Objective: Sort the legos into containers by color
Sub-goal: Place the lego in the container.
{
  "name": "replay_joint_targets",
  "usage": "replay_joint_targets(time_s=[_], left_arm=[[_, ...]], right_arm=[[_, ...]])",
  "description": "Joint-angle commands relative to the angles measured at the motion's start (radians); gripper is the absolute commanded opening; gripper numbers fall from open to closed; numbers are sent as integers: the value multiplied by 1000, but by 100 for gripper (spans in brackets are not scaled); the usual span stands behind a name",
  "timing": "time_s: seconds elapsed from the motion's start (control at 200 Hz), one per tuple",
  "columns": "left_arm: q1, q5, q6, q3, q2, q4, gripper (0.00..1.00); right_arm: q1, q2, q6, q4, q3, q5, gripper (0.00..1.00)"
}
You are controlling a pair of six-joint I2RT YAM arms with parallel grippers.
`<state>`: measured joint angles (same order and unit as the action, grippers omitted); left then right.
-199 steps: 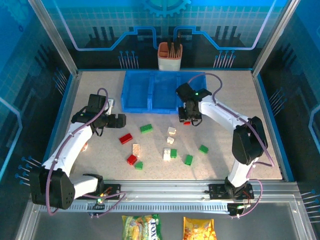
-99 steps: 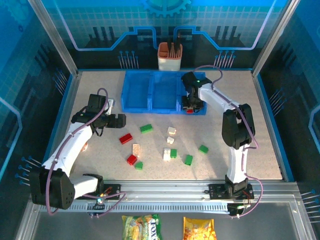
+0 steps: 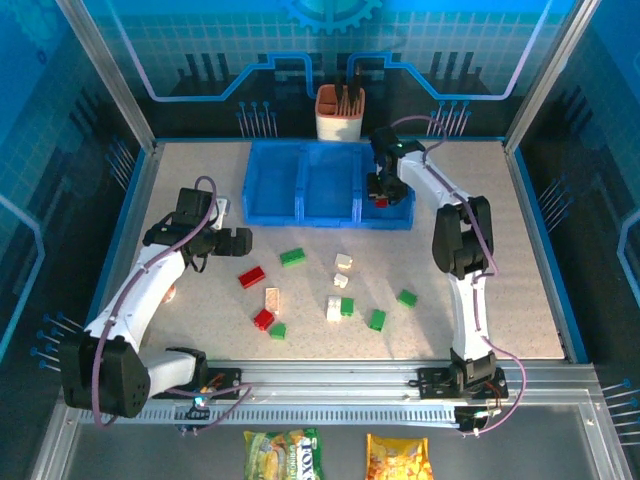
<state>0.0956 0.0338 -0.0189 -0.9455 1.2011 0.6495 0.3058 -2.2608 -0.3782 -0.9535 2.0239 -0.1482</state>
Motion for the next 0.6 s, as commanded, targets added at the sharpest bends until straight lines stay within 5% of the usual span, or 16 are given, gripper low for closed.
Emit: replay_joint_targets(time_s=[0.0, 0.595], left_arm=[[-4, 14, 14, -3, 11, 14, 99], [-3, 18, 14, -1, 29, 21, 99]], right_arm=[[-24, -59, 30, -53, 83, 15, 35], [-45, -256, 67, -99, 280, 27, 36]])
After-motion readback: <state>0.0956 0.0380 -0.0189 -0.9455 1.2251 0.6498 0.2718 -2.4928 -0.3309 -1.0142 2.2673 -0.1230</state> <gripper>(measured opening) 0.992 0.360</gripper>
